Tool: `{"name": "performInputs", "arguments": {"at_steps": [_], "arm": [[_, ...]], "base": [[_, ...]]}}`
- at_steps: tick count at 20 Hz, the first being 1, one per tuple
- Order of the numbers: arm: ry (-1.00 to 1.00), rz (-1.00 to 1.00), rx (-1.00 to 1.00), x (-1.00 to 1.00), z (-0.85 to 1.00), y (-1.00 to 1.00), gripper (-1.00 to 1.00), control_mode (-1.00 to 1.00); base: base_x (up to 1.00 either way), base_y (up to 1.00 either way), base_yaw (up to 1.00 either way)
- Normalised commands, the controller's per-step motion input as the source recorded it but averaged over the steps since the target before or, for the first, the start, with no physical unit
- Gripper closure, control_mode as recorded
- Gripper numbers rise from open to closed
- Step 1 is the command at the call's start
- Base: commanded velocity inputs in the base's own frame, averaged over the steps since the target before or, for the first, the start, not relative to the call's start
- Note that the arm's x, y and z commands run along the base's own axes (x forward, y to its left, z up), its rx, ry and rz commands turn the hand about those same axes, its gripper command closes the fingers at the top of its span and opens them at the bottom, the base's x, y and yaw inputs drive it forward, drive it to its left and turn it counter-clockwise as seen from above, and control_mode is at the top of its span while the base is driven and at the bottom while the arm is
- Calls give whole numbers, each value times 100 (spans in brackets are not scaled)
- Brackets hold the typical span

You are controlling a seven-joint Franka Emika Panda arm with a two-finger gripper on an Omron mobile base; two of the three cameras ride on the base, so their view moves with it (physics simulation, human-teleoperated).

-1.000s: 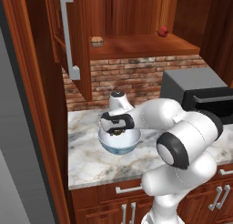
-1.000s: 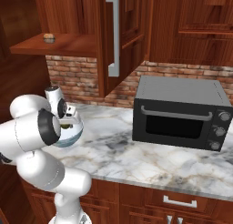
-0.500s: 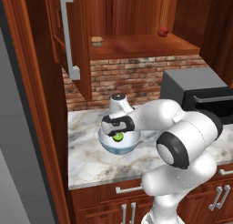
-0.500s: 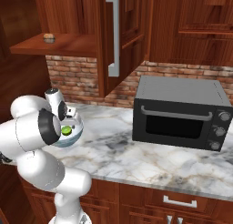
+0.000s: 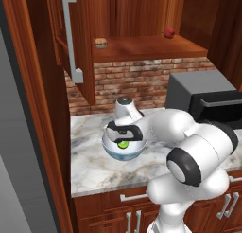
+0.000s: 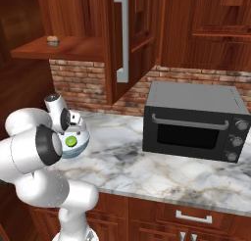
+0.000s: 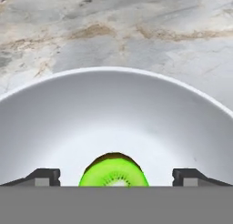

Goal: Open the cabinet. Pick the tangerine and kiwi from the cabinet and place them into the bowl. Then close the cabinet.

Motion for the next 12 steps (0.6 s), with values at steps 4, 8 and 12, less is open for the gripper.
{"name": "performInputs", "arguments": {"at_steps": [4,8,12], "arm": [[-8,0,0,-1,46,0,-100,-100],[-9,0,0,0,53,0,-100,-100],[-14,0,0,-10,58,0,-100,-100]], "base": [[0,0,0],[0,0,0],[0,0,0]]}}
